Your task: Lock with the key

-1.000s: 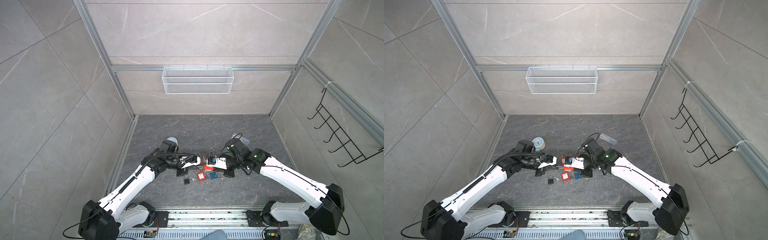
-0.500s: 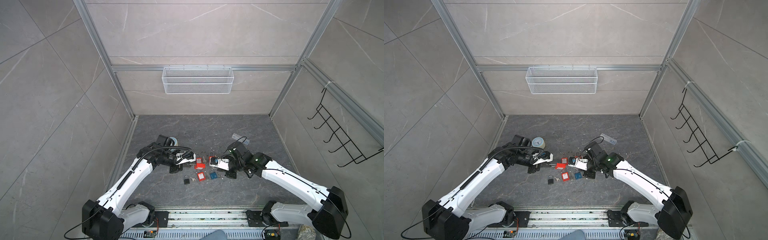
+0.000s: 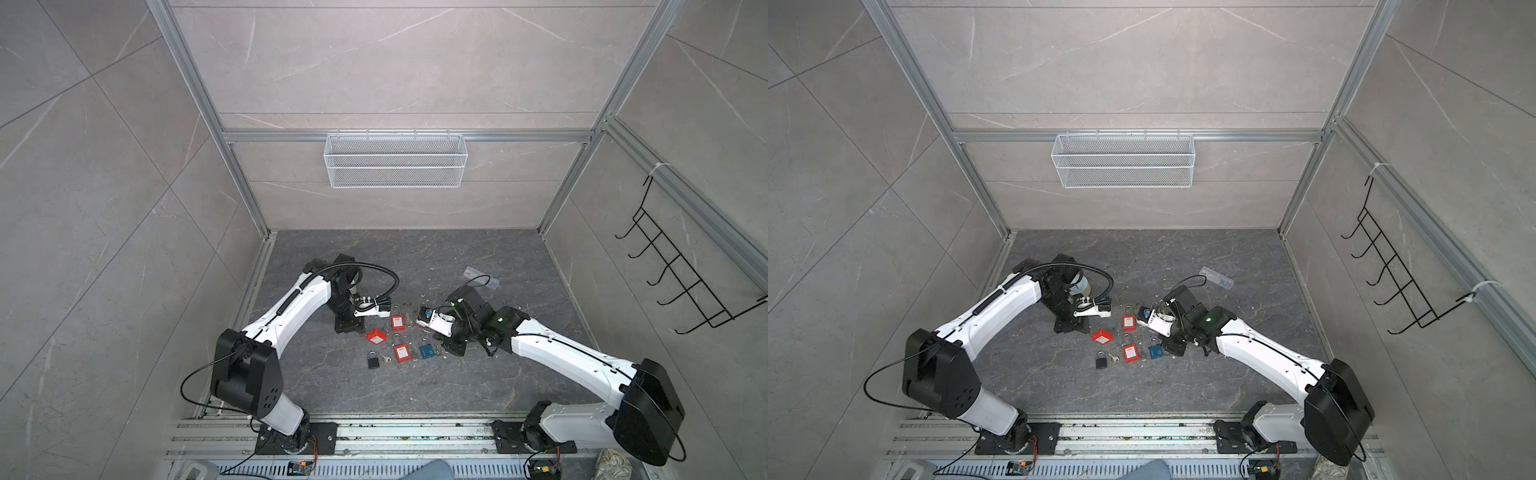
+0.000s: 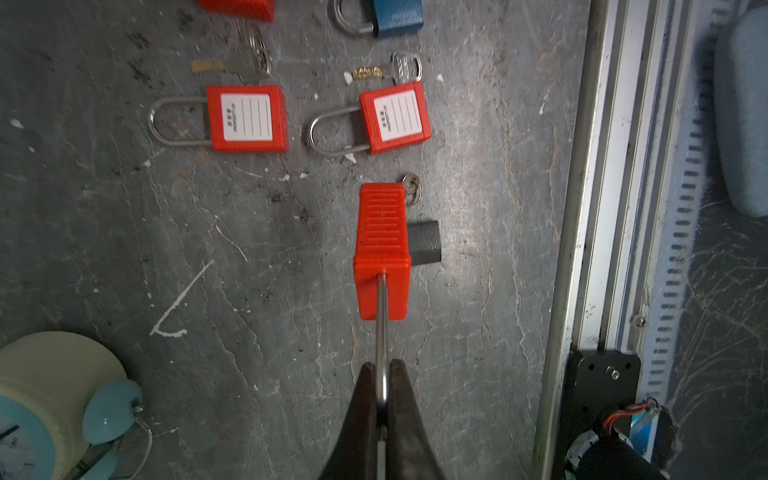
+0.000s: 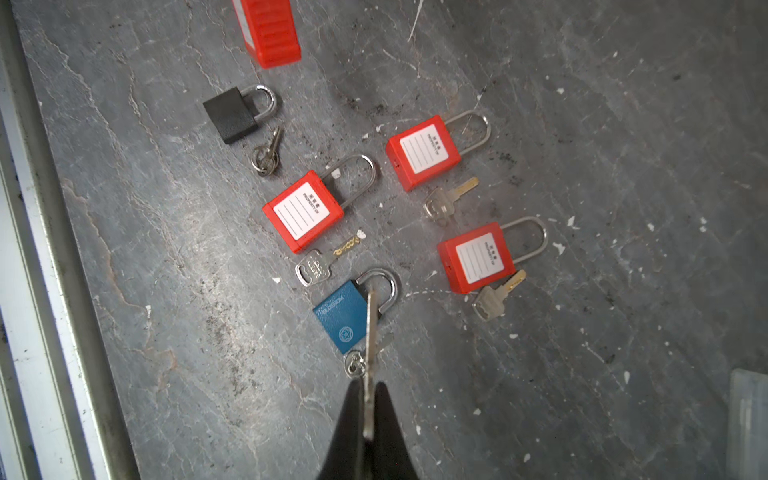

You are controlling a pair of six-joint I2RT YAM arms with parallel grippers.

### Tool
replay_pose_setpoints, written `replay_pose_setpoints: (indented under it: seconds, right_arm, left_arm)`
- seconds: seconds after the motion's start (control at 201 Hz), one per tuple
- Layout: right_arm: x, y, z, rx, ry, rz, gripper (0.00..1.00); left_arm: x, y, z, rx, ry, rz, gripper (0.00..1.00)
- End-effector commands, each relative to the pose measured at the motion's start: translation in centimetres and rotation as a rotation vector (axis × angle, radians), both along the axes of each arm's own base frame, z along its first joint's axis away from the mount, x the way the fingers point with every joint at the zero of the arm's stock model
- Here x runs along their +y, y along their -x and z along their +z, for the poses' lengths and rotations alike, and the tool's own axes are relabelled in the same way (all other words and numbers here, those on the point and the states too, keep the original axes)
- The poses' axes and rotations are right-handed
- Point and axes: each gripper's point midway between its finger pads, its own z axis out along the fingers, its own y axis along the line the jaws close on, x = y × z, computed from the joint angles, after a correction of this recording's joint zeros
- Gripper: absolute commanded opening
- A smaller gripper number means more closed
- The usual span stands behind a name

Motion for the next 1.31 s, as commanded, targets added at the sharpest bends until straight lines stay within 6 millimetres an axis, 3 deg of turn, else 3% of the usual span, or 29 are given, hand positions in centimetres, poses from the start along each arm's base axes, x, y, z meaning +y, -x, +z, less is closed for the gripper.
replay_pose_setpoints:
  seconds: [0.0, 0.144, 0.393, 0.578, 0.702, 0.846, 1.051, 1.305]
  right_arm:
    - [-0.3, 0.1, 0.2, -0.004, -0.023, -0.037, 0.0]
    - [-0.2, 0.3, -0.2, 0.014, -0.019, -0.033, 0.0]
    - [0.2, 0.4, -0.4, 0.029, -0.031, -0.021, 0.0]
    - [0.9, 0.3, -0.7, 0.055, -0.048, -0.013, 0.0]
    - [1.1, 0.3, -1.1, 0.072, -0.047, -0.017, 0.0]
    - [1.5, 0.4, -1.2, 0.095, -0.058, -0.013, 0.0]
    - [1.8, 0.2, -1.4, 0.111, -0.058, -0.017, 0.0]
    - [2.5, -0.4, -1.2, 0.14, -0.069, -0.053, 0.0]
  left_arm:
    - [1.4, -0.1, -0.7, 0.036, -0.1, -0.037, 0.0]
    - [1.8, -1.1, -1.9, 0.053, -0.167, -0.018, 0.0]
    - [1.7, -0.7, -3.5, 0.092, -0.232, -0.051, 0.0]
    - [1.7, -1.5, -4.3, 0.096, -0.285, -0.039, 0.0]
    - [1.8, -2.6, -4.9, 0.072, -0.327, -0.019, 0.0]
    - [1.4, -4.1, -5.2, 0.031, -0.344, 0.02, 0.1]
    - [1.1, -5.8, -5.6, -0.041, -0.334, 0.033, 0.15]
    - [0.2, -7.8, -6.2, -0.043, -0.299, 0.081, 0.18]
